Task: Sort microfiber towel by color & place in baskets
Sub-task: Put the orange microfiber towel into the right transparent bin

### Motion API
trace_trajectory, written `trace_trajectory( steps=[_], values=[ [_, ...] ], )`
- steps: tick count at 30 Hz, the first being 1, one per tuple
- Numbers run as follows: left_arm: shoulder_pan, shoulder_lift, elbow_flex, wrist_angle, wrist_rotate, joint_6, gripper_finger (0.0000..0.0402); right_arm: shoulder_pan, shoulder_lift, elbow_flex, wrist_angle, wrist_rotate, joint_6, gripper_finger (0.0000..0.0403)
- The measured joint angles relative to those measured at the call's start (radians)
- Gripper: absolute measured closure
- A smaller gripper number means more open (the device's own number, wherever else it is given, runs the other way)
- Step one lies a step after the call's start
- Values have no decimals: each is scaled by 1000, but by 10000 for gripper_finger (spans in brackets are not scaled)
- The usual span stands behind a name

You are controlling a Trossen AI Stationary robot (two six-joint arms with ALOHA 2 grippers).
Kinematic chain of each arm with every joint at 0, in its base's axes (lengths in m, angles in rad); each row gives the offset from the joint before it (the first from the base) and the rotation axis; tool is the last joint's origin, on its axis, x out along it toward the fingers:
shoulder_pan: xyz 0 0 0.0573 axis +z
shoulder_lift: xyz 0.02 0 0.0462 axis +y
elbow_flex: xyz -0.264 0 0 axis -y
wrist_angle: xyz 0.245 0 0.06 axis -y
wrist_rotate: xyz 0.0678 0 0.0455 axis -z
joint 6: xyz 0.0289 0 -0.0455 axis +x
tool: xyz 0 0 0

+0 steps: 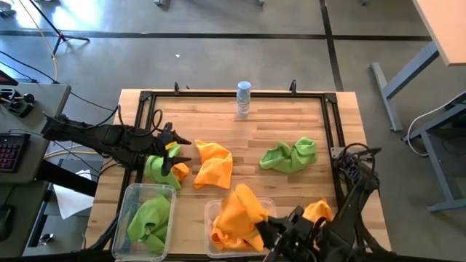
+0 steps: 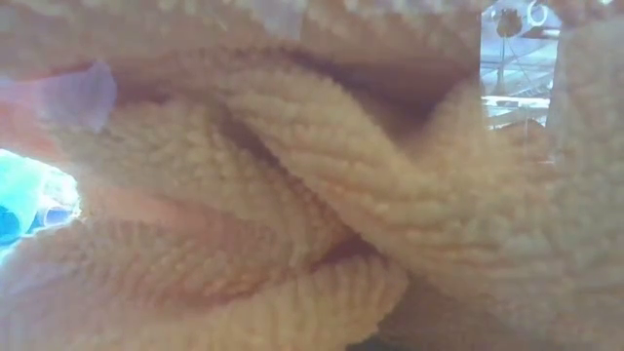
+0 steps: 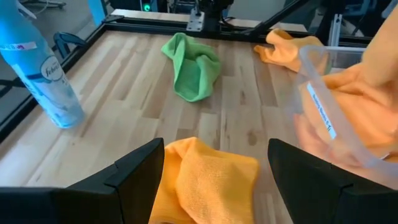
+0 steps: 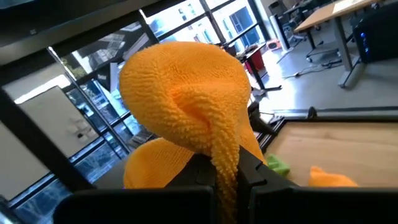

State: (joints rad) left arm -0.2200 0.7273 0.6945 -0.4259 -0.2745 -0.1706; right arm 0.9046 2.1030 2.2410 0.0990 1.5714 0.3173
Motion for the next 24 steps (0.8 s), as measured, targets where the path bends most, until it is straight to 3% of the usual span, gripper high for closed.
trace_trajectory(
  steps=[19,21,24],
  values=[
    [-64,4,0,4,-3,-55,129,-1,201,0,-37,-4,202,403],
    [-69,4,0,6,-3,-55,129,-10,222,0,-84,-44,212,403],
    [-77,4,0,6,-4,-55,129,-29,240,0,-237,-198,317,403]
  ],
)
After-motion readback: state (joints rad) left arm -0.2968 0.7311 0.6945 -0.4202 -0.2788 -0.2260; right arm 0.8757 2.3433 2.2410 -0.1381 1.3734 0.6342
